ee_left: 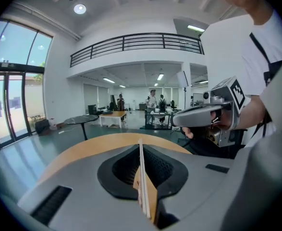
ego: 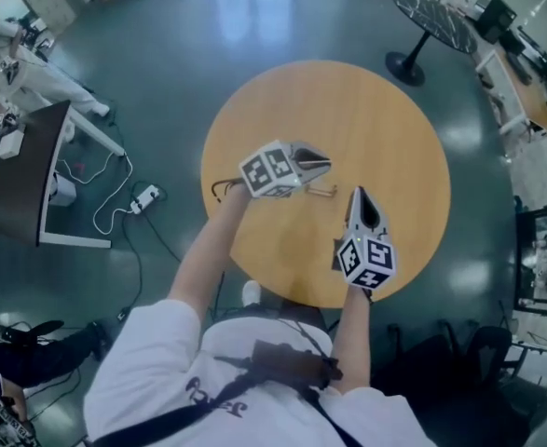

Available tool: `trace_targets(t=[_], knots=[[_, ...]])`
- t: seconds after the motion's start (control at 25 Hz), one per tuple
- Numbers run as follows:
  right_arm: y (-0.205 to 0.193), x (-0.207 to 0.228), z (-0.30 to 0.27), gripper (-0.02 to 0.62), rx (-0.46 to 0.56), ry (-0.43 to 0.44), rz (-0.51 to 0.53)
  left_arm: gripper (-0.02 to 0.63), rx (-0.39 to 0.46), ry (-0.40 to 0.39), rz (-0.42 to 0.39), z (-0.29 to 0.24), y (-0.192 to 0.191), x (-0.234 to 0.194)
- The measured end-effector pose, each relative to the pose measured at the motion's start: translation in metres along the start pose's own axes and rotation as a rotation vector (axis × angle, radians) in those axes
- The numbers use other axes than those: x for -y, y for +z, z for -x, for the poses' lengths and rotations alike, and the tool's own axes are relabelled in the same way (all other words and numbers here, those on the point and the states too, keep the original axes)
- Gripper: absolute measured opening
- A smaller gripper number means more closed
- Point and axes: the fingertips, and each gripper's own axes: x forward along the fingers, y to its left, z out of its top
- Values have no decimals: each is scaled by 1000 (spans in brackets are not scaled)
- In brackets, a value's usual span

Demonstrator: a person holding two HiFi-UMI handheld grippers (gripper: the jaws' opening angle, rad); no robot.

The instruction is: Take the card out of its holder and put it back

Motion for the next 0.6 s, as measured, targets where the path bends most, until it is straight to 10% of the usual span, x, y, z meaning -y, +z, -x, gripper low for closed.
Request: trace_targets(t=[0.6], knots=[[41, -46, 1, 20, 107, 51, 61, 28, 240, 532, 248, 101, 24, -2]])
